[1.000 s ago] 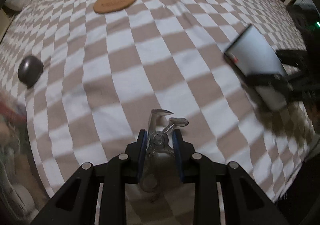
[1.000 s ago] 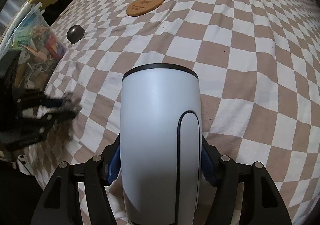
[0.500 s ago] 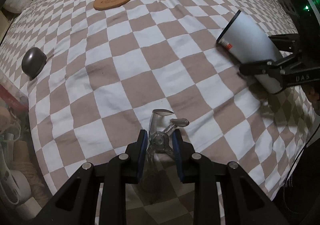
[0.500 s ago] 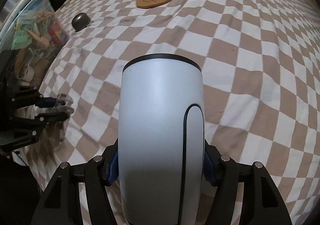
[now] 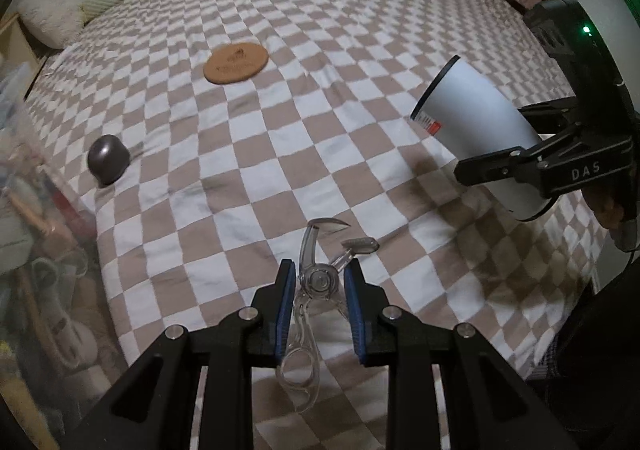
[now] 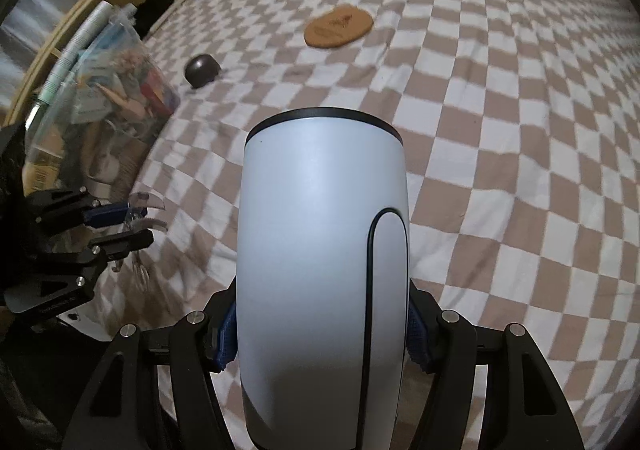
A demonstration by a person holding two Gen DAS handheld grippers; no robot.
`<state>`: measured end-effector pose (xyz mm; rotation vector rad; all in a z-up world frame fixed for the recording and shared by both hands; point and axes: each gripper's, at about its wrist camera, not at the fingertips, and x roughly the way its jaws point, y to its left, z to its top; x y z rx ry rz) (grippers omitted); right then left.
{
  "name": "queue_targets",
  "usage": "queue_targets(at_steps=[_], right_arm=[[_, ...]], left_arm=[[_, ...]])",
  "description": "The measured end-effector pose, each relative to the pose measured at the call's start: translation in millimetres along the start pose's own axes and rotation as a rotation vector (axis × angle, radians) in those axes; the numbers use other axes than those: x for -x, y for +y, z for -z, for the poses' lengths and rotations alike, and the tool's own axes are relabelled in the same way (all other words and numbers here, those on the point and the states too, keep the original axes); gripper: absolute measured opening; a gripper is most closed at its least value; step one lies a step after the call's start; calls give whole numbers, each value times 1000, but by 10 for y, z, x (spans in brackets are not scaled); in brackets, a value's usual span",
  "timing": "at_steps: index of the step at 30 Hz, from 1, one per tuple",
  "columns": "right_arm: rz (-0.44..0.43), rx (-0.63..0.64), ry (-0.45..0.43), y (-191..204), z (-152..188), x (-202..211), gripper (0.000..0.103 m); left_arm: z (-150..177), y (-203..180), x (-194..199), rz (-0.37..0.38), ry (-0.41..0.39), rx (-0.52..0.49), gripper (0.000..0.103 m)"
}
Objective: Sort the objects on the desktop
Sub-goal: 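Carry the scissors and the tumbler toward the clear bin with both tools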
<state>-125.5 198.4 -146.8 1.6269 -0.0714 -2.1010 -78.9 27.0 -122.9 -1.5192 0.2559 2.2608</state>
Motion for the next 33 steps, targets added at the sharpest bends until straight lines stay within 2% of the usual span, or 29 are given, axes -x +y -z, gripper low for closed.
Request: queue_targets(at_steps=[8,16,25,29,33], right_arm=[[-55,-2,-108,299,-148,496,67],[-87,49,-210,862,-482,846,67],[-164,87,-248,1569,-885,818,67],[-209,104,-249,1879,-1060,733,67],[-238,122,-259,2163,-1217,678,67]], left_arm=[[-127,236,474,9,-136,86,25],[2,339,1204,-45,-280,138,25],[353,878,1806,-133,-382,246,25],[603,1145,2004,-188,-403,300,25],[793,1306,2067,-200,-398,334,25]])
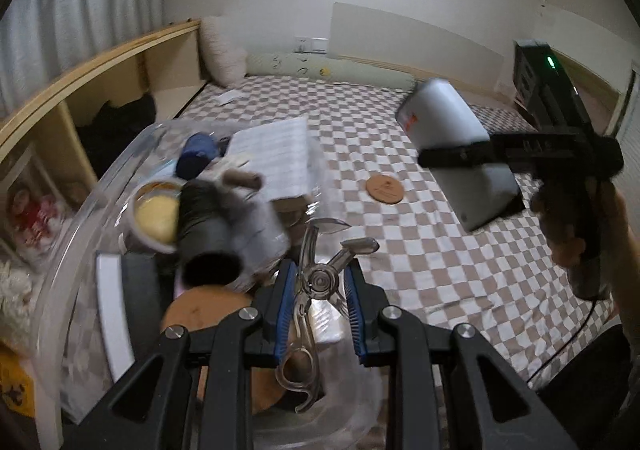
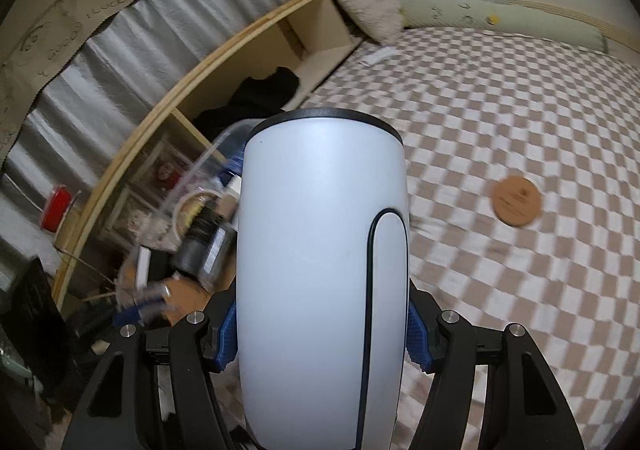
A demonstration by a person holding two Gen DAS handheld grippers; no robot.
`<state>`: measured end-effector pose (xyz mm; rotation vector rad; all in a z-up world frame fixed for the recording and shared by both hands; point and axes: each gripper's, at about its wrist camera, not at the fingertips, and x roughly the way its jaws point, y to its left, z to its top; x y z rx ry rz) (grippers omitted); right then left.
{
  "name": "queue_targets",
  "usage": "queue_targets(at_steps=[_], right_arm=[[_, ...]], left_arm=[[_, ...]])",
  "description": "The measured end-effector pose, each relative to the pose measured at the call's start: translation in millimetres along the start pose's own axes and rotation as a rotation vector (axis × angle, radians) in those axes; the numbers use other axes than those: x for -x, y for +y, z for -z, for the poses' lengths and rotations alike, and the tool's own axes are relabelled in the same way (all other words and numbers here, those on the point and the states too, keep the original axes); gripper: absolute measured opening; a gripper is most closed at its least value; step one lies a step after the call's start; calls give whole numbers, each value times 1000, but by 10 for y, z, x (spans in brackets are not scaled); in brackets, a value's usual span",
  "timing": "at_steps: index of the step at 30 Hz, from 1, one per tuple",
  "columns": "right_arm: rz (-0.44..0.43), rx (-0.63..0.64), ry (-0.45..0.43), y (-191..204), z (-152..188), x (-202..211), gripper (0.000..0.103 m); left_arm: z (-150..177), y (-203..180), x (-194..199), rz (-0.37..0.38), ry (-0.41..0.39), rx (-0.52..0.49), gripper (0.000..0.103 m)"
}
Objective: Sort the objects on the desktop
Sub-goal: 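Carry the scissors and the tumbler toward the clear bin with both tools, then lower the scissors and tumbler into the bin and open both tools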
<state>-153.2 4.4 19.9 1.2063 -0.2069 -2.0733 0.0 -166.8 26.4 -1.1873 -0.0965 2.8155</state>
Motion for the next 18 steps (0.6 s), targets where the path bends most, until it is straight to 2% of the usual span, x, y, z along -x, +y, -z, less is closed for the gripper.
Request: queue_targets(at_steps=[9,12,16,18], right_arm=[[-17,29,-2,531,-380,-434,67],[-17,41,1,698,-501,-594,67],[-23,49,5,931,-662,-785,67],[-25,50,13,1040,-741,-889,67]], left_arm=[[234,92,-83,6,67,-25,25],[232,129,-121,15,74,-11,25],[236,164,-212,-13,90,-12,25],[246,177,-263,1,99,-5,25]])
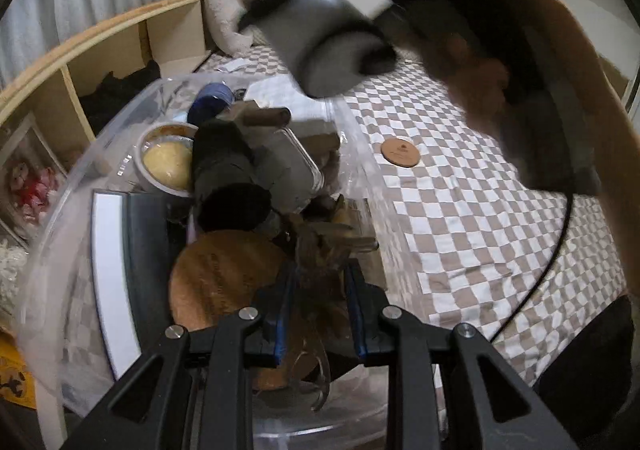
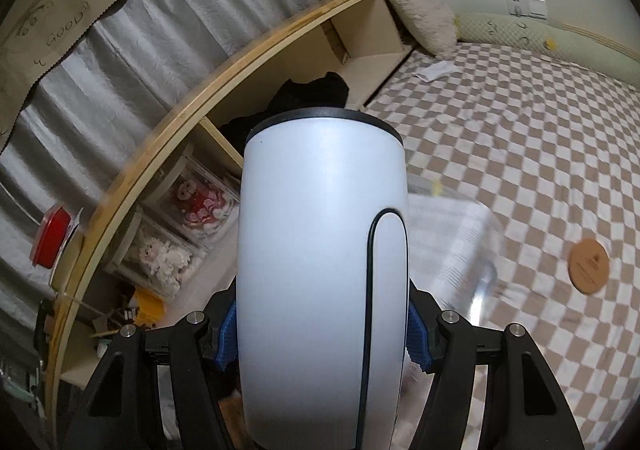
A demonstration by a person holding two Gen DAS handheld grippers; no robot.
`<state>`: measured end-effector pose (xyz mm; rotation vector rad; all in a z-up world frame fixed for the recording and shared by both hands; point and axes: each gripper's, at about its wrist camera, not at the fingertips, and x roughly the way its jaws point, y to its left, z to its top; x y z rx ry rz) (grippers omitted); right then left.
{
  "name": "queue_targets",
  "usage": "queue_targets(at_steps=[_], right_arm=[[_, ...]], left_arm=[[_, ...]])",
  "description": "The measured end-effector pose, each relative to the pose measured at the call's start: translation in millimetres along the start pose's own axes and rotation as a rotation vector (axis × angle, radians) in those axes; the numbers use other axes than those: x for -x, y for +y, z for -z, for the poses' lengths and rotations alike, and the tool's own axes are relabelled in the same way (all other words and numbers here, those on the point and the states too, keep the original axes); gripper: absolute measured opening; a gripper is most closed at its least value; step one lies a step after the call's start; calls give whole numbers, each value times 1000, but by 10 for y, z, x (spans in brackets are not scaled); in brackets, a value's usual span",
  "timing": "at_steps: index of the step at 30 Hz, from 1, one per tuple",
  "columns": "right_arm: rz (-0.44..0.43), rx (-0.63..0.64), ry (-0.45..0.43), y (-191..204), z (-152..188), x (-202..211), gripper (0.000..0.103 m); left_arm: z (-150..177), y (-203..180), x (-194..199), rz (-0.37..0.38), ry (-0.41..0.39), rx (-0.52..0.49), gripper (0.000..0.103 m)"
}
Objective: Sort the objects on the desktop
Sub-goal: 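Lower the scissors and tumbler into the bin and open both tools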
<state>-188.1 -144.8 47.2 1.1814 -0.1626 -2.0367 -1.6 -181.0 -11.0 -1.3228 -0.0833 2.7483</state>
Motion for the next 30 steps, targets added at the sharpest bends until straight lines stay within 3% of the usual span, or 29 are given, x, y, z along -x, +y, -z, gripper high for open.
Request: queue_targets(at_steps=[8,9,11,15,24,30], right_arm=[[-73,-109,85,192,-261,-575,67],[-81,-129,108,190,-272,-675,67],[-96,-162,145,183,-267,-832,67],[-90,-137,177,268,-242,-1001,67],[2,-133,194,300,-243,-872,70],[-2,-90,151,259,-249,-540,70]], left_arm=[[64,125,56,63,-10,43,25],[71,170,74,74,-13,59,30],[84,246,98,94,-21,84,49],[96,338,131,150,-32,130,50],[110,363,221,140,-67,134,58],[100,376,251,131,-78,155,59]])
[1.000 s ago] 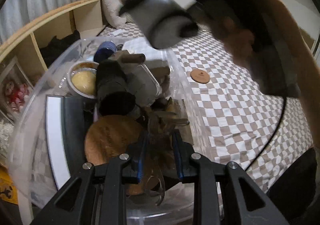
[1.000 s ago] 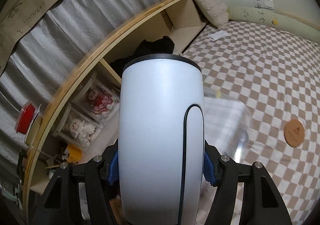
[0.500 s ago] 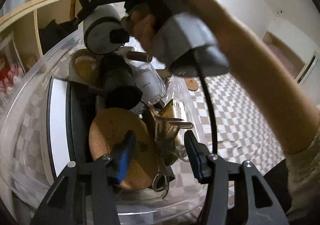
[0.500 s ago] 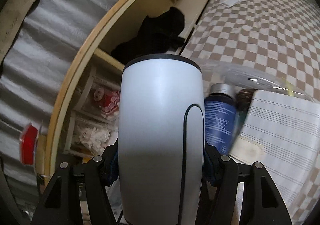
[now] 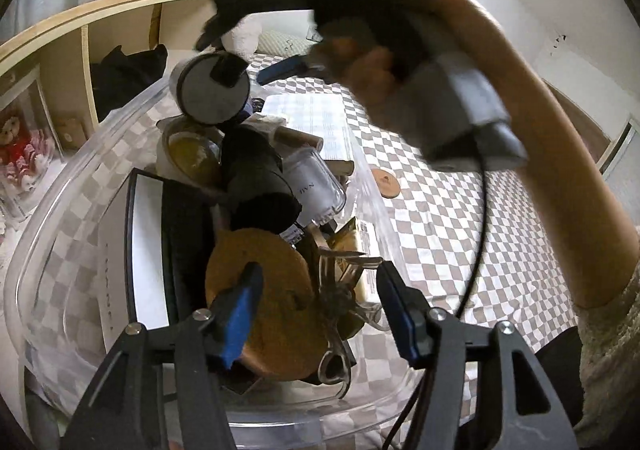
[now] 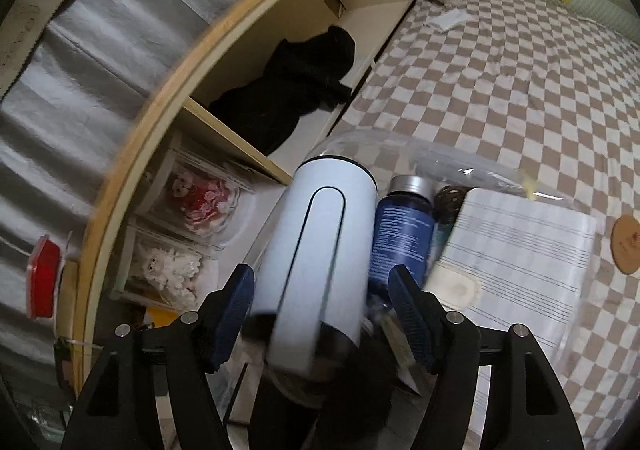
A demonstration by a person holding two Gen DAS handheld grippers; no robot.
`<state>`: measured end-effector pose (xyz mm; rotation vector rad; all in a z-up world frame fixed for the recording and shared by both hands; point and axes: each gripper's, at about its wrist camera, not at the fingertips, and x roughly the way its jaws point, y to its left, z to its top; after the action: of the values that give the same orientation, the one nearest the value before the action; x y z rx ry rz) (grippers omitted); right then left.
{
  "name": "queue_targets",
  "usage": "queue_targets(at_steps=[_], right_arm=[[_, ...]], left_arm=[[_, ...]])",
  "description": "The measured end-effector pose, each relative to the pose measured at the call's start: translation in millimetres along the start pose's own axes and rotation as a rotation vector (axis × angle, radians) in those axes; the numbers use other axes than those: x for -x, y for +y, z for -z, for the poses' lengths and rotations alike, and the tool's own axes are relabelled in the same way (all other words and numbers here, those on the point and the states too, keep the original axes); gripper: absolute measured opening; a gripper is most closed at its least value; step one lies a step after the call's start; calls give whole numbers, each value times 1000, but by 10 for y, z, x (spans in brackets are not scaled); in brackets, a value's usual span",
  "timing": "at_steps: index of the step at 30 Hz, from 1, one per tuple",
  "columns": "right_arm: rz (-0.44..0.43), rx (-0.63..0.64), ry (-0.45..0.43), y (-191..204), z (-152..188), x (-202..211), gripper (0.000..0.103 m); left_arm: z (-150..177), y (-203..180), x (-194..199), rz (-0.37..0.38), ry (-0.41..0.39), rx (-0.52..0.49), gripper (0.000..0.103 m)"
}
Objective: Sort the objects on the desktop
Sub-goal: 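Lower the scissors and tumbler into the bin and open both tools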
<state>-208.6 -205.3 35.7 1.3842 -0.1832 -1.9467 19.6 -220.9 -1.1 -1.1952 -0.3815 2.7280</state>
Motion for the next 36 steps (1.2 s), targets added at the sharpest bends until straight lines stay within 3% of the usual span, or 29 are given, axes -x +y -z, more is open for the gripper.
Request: queue_targets(at_steps=[1,5,8,13,18,21,31,36], right_arm=[[5,17,-7,4,17,44,69],[11,79,-13,0,118,167,45],[-6,107,4,-12,192,188,39],[-58,177,19,115,303,213,38],[100,359,-12,273,392,117,38],[86,412,-3,268,402,-5,38],[-26,265,-1,272,161,-328,38],[-34,268,27,327,175,-470,38]], left_arm=[[-25,21,-9,-1,-1,2,59],[-58,19,19,-4,-4,1,59],[-80,-4,9,-4,-6,-4,59],[-82,-23,5,-8,-6,-14,59],[-72,20,-22,-11,1,-9,59],[-62,36,-43,-5,9,-8,59],[-54,50,-61,7,15,-11,59],[-49,44,-79,9,16,-10,59]])
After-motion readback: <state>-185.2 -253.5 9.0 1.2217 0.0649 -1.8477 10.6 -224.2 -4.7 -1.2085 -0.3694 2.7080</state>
